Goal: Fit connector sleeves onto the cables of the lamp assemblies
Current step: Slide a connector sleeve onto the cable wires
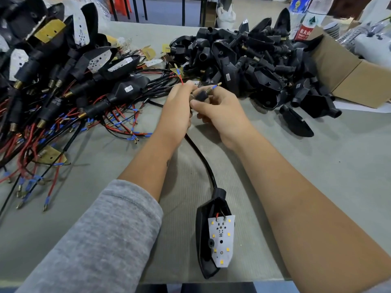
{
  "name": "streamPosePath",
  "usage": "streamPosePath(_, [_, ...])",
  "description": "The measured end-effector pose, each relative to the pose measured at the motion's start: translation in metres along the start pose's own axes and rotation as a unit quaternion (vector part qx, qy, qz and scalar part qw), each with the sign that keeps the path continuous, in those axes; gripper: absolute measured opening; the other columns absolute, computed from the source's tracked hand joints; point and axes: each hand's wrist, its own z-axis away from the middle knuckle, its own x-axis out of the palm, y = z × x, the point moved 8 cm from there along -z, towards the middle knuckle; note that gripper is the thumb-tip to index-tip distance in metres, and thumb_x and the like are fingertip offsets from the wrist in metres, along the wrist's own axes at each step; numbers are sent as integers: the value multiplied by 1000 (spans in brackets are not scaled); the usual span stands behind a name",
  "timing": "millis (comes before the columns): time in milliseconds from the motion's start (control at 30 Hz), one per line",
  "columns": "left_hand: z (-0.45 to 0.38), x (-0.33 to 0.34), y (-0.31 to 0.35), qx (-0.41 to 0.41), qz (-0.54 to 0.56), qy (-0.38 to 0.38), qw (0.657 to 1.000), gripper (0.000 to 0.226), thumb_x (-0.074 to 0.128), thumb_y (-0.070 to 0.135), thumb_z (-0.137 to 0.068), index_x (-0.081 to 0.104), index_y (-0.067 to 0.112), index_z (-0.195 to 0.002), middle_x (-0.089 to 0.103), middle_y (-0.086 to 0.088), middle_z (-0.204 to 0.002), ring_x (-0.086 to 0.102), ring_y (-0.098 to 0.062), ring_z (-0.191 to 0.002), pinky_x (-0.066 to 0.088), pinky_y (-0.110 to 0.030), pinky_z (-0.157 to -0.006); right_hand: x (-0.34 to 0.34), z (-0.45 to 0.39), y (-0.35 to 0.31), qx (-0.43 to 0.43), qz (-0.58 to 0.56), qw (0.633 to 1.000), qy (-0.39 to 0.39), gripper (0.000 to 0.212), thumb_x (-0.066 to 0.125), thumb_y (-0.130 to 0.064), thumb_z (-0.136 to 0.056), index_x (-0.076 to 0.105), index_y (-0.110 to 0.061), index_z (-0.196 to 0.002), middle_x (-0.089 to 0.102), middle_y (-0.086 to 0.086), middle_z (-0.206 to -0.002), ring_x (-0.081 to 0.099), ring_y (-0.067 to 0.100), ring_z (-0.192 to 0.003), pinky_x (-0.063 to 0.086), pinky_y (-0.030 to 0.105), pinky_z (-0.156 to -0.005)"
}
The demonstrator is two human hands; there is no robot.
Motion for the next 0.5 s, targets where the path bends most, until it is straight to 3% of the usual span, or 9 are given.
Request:
streamPosePath(100, [0, -1, 0, 0, -8, 3, 1000, 25, 36, 28, -102, 58, 20, -95, 50, 5, -76, 32, -3, -42, 24, -16, -38, 5, -1, 2, 20, -38, 999, -14, 8, 59, -12, -95, 65, -10, -99, 66, 2, -79, 54, 13, -60, 42, 24, -58])
streamPosePath(167, [-1, -3, 3, 18, -35, 6, 999, 27, 34, 22, -102, 60, 23, -95, 53, 6, -77, 33, -3, -43, 26, -16, -39, 4, -2, 4, 37, -103, 994, -12, 18, 51, -18, -100, 67, -11, -96, 68, -2, -73, 54, 15, -59, 44, 24, -57])
streamPosePath(300, [-1, 0, 10, 81, -88, -6, 993, 30, 32, 10, -104, 60, 20, -103, 57, 6, -89, 42, -1, -61, 34, -16, -54, 0, -1, 4, 41, -140, 989, 7, 17, 50, -13, -100, 66, -10, -94, 66, 1, -78, 57, 16, -62, 48, 26, -63])
streamPosePath(400, [-2, -3, 10, 87, -103, 12, 991, 30, 33, 8, -103, 62, 16, -108, 64, -4, -98, 51, -8, -72, 43, -16, -59, -3, -1, 7, 57, -170, 983, 28, 21, 47, -13, -102, 65, -12, -90, 66, 5, -80, 58, 15, -63, 50, 24, -64])
streamPosePath(500, [-6, -12, 11, 82, -87, 60, 991, 28, 34, 6, -102, 59, 19, -104, 65, 1, -91, 54, -8, -77, 45, -17, -68, -11, -2, 9, 75, -208, 974, 57, 24, 43, -12, -103, 63, -10, -89, 63, 8, -77, 56, 16, -60, 47, 24, -61])
